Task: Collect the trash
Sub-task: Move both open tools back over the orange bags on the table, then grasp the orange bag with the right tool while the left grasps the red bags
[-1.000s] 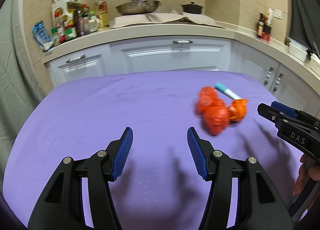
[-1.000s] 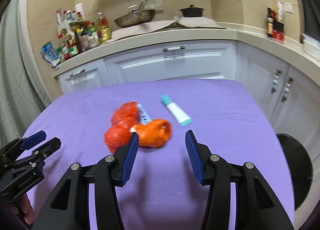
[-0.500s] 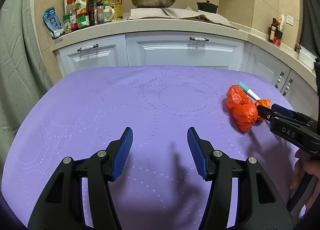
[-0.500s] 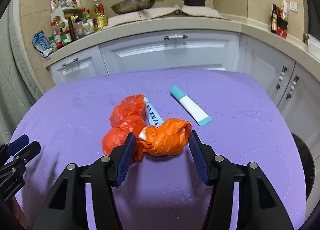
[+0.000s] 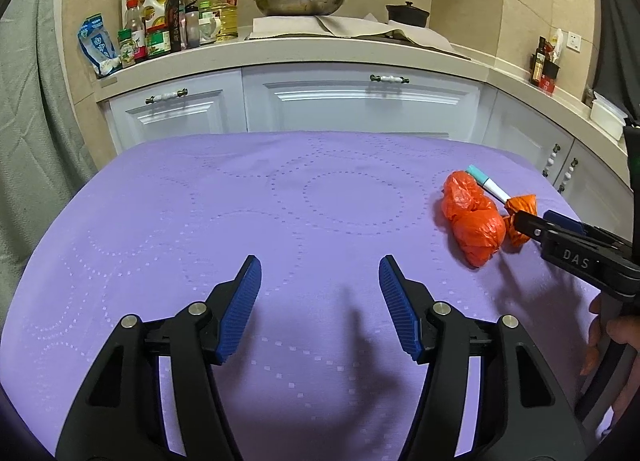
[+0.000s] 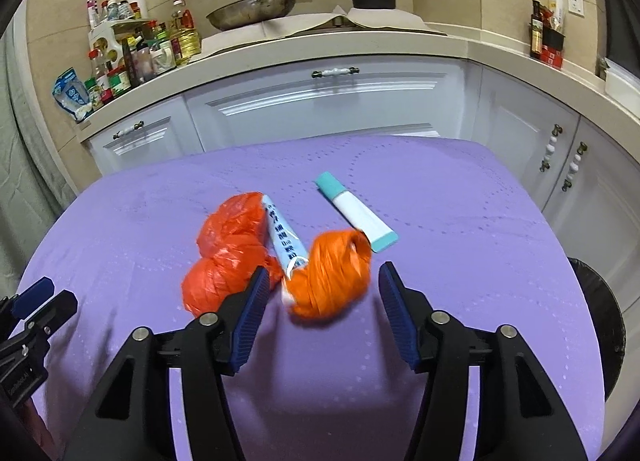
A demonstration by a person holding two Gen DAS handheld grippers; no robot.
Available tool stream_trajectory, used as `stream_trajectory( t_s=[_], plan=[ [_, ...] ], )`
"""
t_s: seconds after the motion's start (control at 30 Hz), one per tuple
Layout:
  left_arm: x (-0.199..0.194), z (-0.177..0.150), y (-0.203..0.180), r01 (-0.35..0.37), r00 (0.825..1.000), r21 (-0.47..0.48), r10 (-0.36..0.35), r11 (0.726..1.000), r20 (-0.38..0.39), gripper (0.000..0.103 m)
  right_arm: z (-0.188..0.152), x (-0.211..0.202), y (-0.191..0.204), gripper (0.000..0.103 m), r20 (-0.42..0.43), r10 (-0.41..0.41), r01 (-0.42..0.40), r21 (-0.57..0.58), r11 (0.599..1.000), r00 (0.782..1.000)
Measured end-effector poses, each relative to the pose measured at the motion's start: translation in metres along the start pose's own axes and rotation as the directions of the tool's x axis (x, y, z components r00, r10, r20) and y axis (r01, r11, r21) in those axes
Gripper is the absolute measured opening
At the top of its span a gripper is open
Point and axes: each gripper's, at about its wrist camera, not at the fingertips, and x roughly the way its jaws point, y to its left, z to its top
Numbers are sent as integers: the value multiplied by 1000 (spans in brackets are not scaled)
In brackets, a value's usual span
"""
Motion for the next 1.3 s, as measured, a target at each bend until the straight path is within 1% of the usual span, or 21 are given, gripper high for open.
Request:
stream_trajectory(
  t_s=[0.07,0.2,0.3,0.33,0.4,0.5,0.57,0.7,0.87,1.07,1.17,1.3],
  plan=[
    [0,0,-1,2,1000,-1,-2,1000,0,60,2,5,2,59,-8,-3,3,-5,1000,1000],
    [-1,0,-5,9,1000,2,-9,1000,0,60,2,16,-1,59,-49,7,-6,12,1000,999],
    [0,-1,-9,19,1000,5,-19,1000,-4,60,1,15,-6,49,-57,9,-8,19,1000,998],
    [0,-1,-11,23,1000,8,-23,1000,-5,60,-1,15,-8,48,-62,19,-18,25,1000,998],
    [1,-1,-16,32,999,13,-32,999,-7,60,-2,12,-11,47,-61,25,-23,30,999,998],
    [2,-2,-27,48,999,27,-48,998,-8,60,-3,5,-15,44,-45,3,-2,15,1000,999],
    [3,-2,-34,67,998,32,-66,997,-13,60,-4,1,-19,44,-38,1,-1,14,1000,999],
    [6,0,-55,101,995,46,-100,994,-21,60,-8,-10,-33,44,-19,-22,22,15,1000,1000],
    [14,5,-84,122,992,79,-120,989,-28,60,-13,-21,-57,44,-6,-51,51,26,998,999],
    [27,11,-114,116,993,109,-113,987,-40,60,-20,-33,-88,44,4,-61,60,53,997,998],
    [34,12,-126,97,995,129,-92,987,-45,60,-23,-37,-102,44,9,-68,68,69,995,998],
    [46,14,-133,71,996,133,-64,988,-60,60,-26,-40,-116,44,14,-60,59,89,994,998]
  ],
)
